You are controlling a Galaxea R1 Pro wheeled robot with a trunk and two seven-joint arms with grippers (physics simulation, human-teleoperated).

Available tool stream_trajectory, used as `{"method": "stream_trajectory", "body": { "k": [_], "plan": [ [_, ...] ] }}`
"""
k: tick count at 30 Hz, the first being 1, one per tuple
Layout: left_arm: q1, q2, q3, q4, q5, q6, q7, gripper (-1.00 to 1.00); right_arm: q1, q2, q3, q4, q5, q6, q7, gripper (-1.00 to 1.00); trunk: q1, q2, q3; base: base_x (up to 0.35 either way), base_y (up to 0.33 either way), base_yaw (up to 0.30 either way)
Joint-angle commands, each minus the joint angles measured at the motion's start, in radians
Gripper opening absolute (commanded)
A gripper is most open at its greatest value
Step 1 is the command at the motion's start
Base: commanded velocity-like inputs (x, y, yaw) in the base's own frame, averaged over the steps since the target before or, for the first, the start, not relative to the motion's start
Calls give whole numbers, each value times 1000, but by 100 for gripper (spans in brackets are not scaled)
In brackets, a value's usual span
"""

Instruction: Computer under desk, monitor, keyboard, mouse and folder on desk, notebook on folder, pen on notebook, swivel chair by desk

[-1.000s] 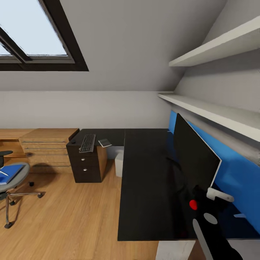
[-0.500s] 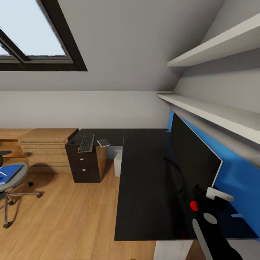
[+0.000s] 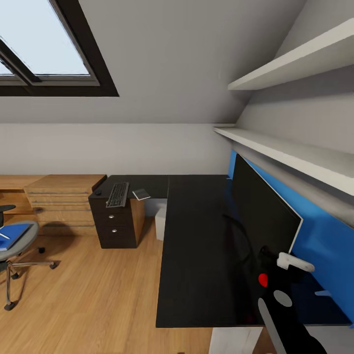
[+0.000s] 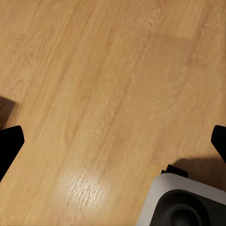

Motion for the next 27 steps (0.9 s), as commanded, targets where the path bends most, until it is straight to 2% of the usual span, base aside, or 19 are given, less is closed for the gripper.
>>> {"method": "stream_trajectory", "body": {
  "k": [1,18,27],
  "plan": [
    [1,0,-8,-3,5,0,8,100,0,-1,0,0,-6,2,-5,100,0,-1,-1,0,-116,0],
    [1,2,-4,-3,7,-2,8,100,0,-1,0,5,-6,1,-5,100,0,-1,-1,0,-99,0],
    [1,2,-3,-3,7,-2,8,100,-1,-1,0,5,-5,1,-5,100,0,-1,-1,0,-27,0]
  ]
}}
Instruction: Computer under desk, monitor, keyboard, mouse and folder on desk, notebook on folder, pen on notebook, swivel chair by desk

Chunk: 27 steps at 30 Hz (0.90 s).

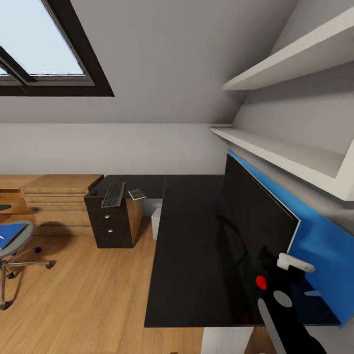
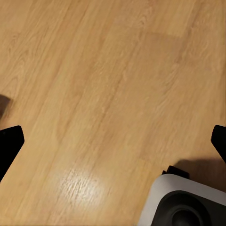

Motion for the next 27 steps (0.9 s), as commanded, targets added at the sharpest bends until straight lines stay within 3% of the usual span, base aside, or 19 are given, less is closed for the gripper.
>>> {"method": "stream_trajectory", "body": {
  "k": [1,27],
  "plan": [
    [1,0,-9,-3,4,0,8,100,-1,-1,1,-2,-5,5,-5,100,0,-1,-1,0,-71,0],
    [1,0,-8,-3,4,0,8,100,0,-1,4,2,-5,5,-5,100,0,-1,-1,0,-36,0]
  ]
}}
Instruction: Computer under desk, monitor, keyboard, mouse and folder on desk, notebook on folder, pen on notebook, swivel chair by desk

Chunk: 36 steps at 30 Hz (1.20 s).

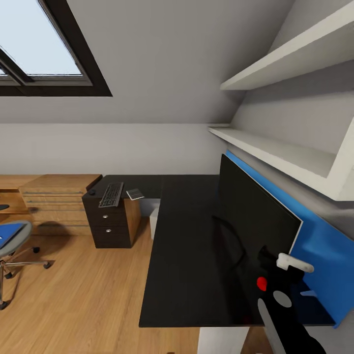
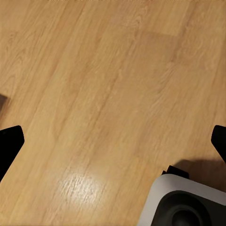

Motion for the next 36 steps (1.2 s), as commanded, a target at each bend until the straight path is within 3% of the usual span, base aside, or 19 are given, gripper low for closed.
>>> {"method": "stream_trajectory", "body": {
  "k": [1,12,36],
  "plan": [
    [0,1,-8,-3,4,-1,8,100,0,-1,1,-1,-6,5,-5,100,0,-1,-1,0,-24,0],
    [0,1,-8,-3,4,-2,8,100,-1,-1,2,-1,-6,5,-5,100,0,-1,-1,-38,-5,0],
    [0,2,-9,-3,4,-2,8,100,-1,0,4,13,-6,5,-5,100,0,-1,-1,-322,0,0]
  ]
}}
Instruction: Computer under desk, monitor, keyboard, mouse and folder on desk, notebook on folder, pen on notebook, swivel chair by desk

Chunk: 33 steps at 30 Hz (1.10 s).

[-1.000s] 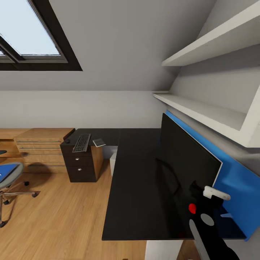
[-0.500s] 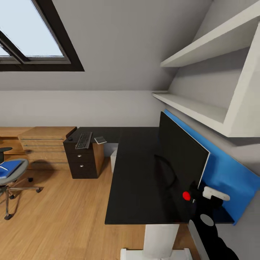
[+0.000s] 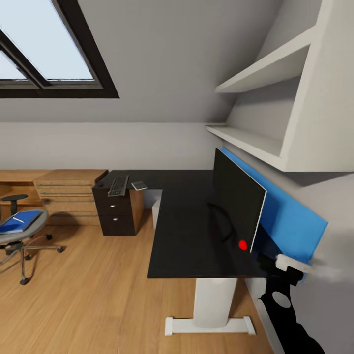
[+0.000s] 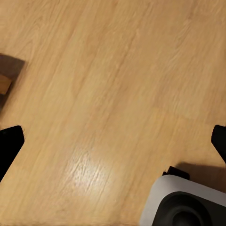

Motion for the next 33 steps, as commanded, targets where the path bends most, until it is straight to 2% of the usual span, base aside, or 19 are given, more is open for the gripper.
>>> {"method": "stream_trajectory", "body": {
  "k": [1,7,8,10,12,14,15,17,22,29,32,33],
  "plan": [
    [1,0,-9,-3,4,0,8,100,-1,0,1,-2,-6,5,-4,100,0,-1,-1,-335,14,0],
    [1,0,-9,-3,4,0,9,100,0,0,8,23,-7,0,-2,100,0,-1,-1,-335,68,0],
    [1,1,-8,-3,4,0,9,100,-1,0,45,49,-8,-26,-2,100,0,-1,-1,-330,139,0],
    [1,2,-7,-3,5,0,9,100,-1,0,84,69,-8,-38,-2,100,0,-1,-1,-320,161,0],
    [1,2,-6,-3,5,0,9,100,0,0,107,97,-8,-44,-2,100,0,-1,-1,-304,186,0],
    [1,2,-6,-3,5,0,9,100,0,1,108,98,-8,-46,-2,100,0,-1,-1,-297,195,0],
    [1,2,-6,-3,5,0,9,100,0,6,111,96,-11,-47,-3,100,0,-1,-1,-296,197,0],
    [1,2,-6,-3,5,0,9,100,0,32,129,98,-13,-52,1,100,0,-1,-1,-295,197,0],
    [1,1,-6,-3,5,0,9,100,-1,46,170,102,-12,-55,1,100,0,-1,-1,-294,198,0],
    [1,2,-7,-3,5,1,9,100,-1,49,180,166,-12,-65,2,100,0,-1,-1,-239,158,0],
    [1,1,-6,-3,5,1,9,100,-2,51,181,222,-12,-95,4,100,0,-1,-1,-84,52,0],
    [1,0,-7,-3,4,-1,9,100,-3,59,182,258,-12,-118,6,100,0,-1,-1,-31,19,0]
  ]
}}
